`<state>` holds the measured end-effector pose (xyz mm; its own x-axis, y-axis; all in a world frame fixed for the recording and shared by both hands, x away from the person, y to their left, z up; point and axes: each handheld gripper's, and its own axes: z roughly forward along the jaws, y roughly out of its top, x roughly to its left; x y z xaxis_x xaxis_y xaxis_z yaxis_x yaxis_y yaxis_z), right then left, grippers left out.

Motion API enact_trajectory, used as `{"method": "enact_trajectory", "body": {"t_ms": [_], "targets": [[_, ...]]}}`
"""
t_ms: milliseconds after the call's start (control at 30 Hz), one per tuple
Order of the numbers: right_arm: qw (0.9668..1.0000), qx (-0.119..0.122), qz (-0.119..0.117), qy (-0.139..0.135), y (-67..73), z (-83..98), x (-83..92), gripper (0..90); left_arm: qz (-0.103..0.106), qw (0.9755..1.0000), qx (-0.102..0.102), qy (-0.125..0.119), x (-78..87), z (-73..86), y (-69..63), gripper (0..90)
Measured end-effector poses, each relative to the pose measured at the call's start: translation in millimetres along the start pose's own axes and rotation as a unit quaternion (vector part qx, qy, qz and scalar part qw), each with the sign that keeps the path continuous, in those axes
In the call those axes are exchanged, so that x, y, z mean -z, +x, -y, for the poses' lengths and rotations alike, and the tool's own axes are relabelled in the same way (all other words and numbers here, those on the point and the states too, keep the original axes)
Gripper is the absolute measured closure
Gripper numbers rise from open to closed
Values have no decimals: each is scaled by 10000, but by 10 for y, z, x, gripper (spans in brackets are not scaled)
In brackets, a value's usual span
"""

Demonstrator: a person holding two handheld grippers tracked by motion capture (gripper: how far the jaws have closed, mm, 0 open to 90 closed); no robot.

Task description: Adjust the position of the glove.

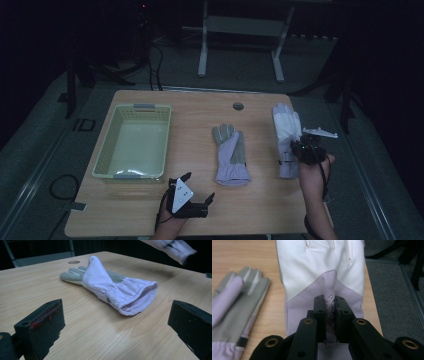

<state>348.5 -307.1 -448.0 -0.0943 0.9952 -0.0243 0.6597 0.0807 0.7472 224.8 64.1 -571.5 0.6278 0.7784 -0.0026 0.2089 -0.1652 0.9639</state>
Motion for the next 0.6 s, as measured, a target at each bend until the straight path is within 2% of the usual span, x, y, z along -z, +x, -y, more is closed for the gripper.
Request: {"method": "enact_trajectory", "body": {"t_ms": [133,233,300,367,600], "targets": [[9998,-130,9,130,22,133,-111,815,-74,9999,-124,-61,13,6,-21,9],[9996,-142,42,225,54,219,-236,814,68,9996,-244,-88,19,8,-34,9],[9995,-153,33,279,63,252,-304,814,80,9995,-285,-88,20,8,-40,9],[9990,-160,81,419,81,297,-447,813,73,9996,-271,-85,20,9,-39,9],[9976,-419,26,557,33,296,-669,802,25,9997,-218,-106,19,10,-41,9]]}}
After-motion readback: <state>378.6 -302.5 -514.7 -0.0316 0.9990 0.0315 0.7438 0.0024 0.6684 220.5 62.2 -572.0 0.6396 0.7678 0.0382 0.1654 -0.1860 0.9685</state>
